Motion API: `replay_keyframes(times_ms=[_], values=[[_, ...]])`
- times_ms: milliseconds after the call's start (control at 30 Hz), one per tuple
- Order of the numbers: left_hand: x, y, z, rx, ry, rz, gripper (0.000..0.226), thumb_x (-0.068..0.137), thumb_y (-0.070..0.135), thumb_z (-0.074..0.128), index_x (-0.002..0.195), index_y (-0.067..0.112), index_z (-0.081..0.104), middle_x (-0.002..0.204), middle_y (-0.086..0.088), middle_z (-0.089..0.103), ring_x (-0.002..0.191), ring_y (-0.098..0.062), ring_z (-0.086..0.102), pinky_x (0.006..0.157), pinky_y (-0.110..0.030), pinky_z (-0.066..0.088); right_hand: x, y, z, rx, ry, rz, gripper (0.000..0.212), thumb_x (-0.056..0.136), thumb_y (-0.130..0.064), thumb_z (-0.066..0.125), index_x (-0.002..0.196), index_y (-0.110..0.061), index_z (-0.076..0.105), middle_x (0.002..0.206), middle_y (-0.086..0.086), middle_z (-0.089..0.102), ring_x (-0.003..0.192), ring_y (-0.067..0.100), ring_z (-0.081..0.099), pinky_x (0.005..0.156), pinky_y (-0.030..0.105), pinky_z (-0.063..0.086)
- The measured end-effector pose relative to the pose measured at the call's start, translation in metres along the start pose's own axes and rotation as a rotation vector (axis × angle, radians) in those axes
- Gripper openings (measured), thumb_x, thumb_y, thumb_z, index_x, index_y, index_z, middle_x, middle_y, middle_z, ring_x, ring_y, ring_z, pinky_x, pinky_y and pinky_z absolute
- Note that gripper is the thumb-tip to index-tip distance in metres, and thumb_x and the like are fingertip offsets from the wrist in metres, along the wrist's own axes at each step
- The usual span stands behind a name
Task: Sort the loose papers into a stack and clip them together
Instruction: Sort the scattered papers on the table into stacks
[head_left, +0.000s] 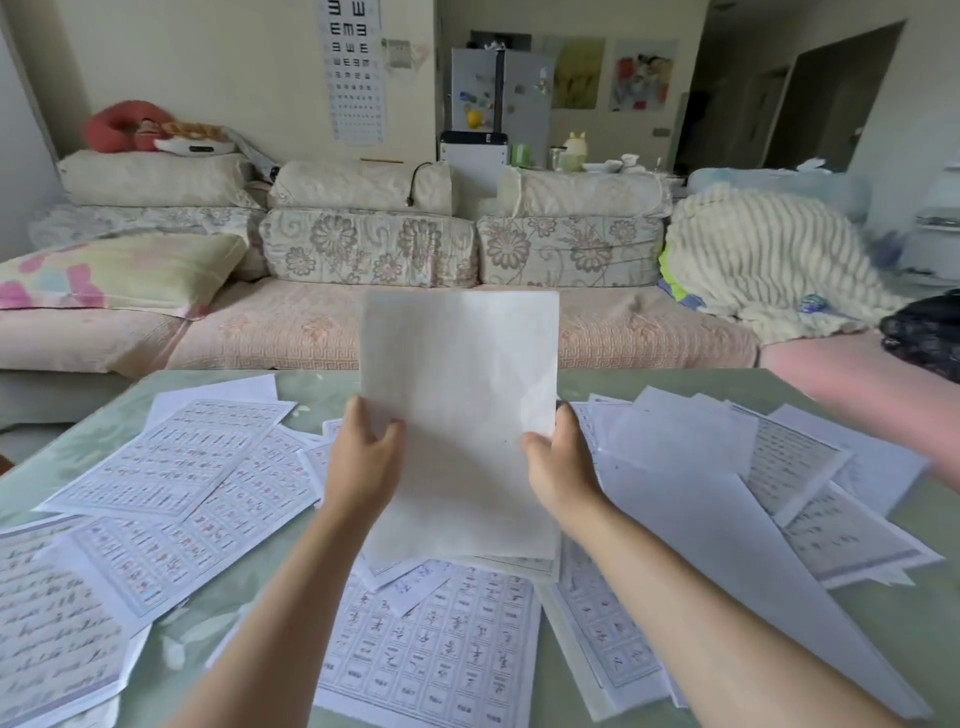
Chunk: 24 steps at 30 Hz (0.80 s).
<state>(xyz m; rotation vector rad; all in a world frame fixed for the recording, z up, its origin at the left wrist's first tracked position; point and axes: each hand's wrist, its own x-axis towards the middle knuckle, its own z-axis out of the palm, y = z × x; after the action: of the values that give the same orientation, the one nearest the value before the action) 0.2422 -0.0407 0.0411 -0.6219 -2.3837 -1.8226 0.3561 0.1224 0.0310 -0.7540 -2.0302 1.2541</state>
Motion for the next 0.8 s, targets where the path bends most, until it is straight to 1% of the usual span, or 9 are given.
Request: replay_keyframes(times_ms=[100,200,267,333,467,533,600,700,800], values=[[0.002,0.016,0.017,0.015,-0.197,-0.046,0.023,0.072,0.02,0.051,0.095,0.02,0.056,0.089,0.0,0.067,0.086,-0.026,0.064,0.078,-0.044,0.053,0.015,0.004,-0.037,0.002,0.06,0.08,0.029,0.084,-0.004,0.049,0.11,-0.018,0.051,0.097,0.0,0.066,0.085,0.023,0.062,0.062,0.028,0.043],[-0.008,0.017,0.047,0.114,-0.409,-0.07,0.034,0.061,0.021,0.046,0.089,0.012,0.061,0.087,-0.011,0.07,0.083,-0.031,0.068,0.074,-0.048,0.056,0.021,0.028,-0.079,-0.087,0.021,0.22,0.031,0.081,-0.011,0.052,0.111,-0.022,0.052,0.098,-0.003,0.065,0.087,0.022,0.064,0.065,0.03,0.048],[-0.024,0.02,0.075,0.132,-0.493,-0.119,0.028,0.067,0.017,0.049,0.09,0.01,0.062,0.085,-0.01,0.07,0.078,-0.029,0.067,0.065,-0.04,0.056,0.02,0.049,-0.106,-0.15,-0.011,0.3,0.031,0.078,-0.013,0.05,0.109,-0.021,0.053,0.099,0.0,0.064,0.087,0.022,0.063,0.064,0.03,0.048],[-0.042,0.024,0.104,0.094,-0.52,-0.189,0.016,0.076,0.006,0.05,0.088,0.008,0.061,0.08,-0.009,0.066,0.066,-0.023,0.061,0.054,-0.029,0.048,0.018,0.069,-0.131,-0.196,-0.024,0.349,0.033,0.074,-0.012,0.045,0.106,-0.018,0.052,0.1,0.005,0.062,0.087,0.025,0.061,0.062,0.029,0.045],[-0.073,0.025,0.167,0.099,-0.583,-0.263,0.014,0.072,0.005,0.051,0.075,0.009,0.064,0.073,-0.009,0.066,0.057,-0.022,0.058,0.055,-0.029,0.047,0.012,0.099,-0.18,-0.299,0.027,0.396,0.036,0.073,-0.011,0.044,0.106,-0.015,0.054,0.1,0.007,0.064,0.09,0.029,0.062,0.066,0.031,0.049],[-0.089,0.026,0.192,0.145,-0.674,-0.272,0.015,0.071,0.008,0.051,0.08,0.011,0.064,0.08,-0.01,0.067,0.063,-0.024,0.06,0.059,-0.031,0.05,0.008,0.111,-0.203,-0.365,0.035,0.417,0.033,0.078,-0.008,0.046,0.109,-0.014,0.057,0.104,0.009,0.065,0.094,0.03,0.062,0.068,0.029,0.047],[-0.104,0.028,0.214,0.216,-0.752,-0.268,0.023,0.074,0.01,0.053,0.094,0.008,0.065,0.09,-0.01,0.069,0.077,-0.026,0.065,0.068,-0.036,0.056,0.004,0.125,-0.221,-0.461,0.024,0.448,0.033,0.081,-0.009,0.048,0.112,-0.011,0.059,0.109,0.012,0.066,0.098,0.031,0.063,0.071,0.028,0.047],[-0.117,0.029,0.234,0.485,-0.722,-0.185,0.04,0.075,0.017,0.055,0.114,0.009,0.062,0.109,-0.01,0.061,0.099,-0.025,0.062,0.082,-0.033,0.056,-0.001,0.139,-0.235,-0.66,-0.053,0.517,0.036,0.082,-0.015,0.051,0.116,-0.006,0.059,0.118,0.017,0.064,0.106,0.033,0.061,0.08,0.031,0.05],[-0.124,0.033,0.242,0.61,-0.673,-0.185,0.06,0.077,0.025,0.065,0.13,0.004,0.045,0.128,-0.016,0.044,0.118,-0.032,0.05,0.096,-0.038,0.048,-0.004,0.139,-0.238,-0.877,-0.13,0.538,0.042,0.089,-0.021,0.052,0.129,-0.006,0.053,0.134,0.018,0.052,0.125,0.032,0.05,0.1,0.034,0.044]])
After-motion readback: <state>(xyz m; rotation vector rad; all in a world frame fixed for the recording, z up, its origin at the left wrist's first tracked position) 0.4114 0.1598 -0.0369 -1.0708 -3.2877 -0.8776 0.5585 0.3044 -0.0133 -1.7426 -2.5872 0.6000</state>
